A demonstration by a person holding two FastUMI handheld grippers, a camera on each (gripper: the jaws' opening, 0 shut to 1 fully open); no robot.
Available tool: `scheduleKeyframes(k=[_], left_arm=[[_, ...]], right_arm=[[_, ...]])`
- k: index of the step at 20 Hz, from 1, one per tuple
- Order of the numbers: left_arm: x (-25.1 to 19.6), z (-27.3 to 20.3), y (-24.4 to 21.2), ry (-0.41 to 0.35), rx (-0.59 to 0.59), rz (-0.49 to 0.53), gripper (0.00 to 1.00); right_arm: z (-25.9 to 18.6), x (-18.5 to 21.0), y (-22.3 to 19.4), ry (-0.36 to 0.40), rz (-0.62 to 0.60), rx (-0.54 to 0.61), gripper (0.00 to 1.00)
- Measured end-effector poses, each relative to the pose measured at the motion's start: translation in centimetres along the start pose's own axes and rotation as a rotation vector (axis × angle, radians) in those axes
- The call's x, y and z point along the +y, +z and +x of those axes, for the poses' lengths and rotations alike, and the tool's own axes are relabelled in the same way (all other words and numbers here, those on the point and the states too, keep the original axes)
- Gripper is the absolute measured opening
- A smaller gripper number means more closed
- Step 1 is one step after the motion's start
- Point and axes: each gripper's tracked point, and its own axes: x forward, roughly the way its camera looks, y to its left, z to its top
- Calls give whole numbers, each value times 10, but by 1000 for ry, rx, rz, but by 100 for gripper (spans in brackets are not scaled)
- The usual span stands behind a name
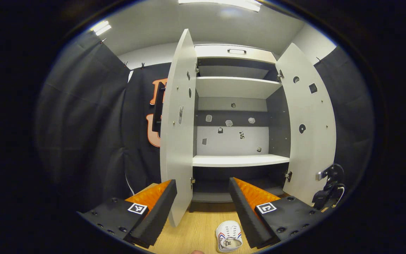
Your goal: Grab one shoe with the right hand and put it into the shoe cabinet, grab the other shoe with the left hand and put it into the shoe cabinet; then close the right door with the right hand and the left door with the left hand.
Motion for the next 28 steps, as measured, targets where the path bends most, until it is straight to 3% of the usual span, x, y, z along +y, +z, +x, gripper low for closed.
scheduleKeyframes(k=[4,7,9,11,15,18,21,24,28], left_arm=[[2,2,-2,-6,-8,-23,96],[7,1,-4,1,-14,-38,96],[13,2,-5,8,-15,-42,96],[17,1,-7,13,-13,-40,96],[15,-1,-8,2,-13,-30,97],[9,-2,-14,-10,0,-27,97],[6,-1,-22,-13,21,-31,96],[9,1,-27,-4,38,-37,97],[14,6,-40,11,74,-51,96]], right_arm=[[-17,18,98,43,71,-99,0],[-21,12,174,32,76,-170,0],[3,8,221,6,72,-191,0],[37,-7,261,-69,55,-202,0],[118,-36,317,-181,26,-177,0],[192,-49,334,-243,37,-122,0],[250,-66,322,-305,50,-31,0],[276,-81,301,-358,96,74,0],[285,-88,293,-377,188,117,2]])
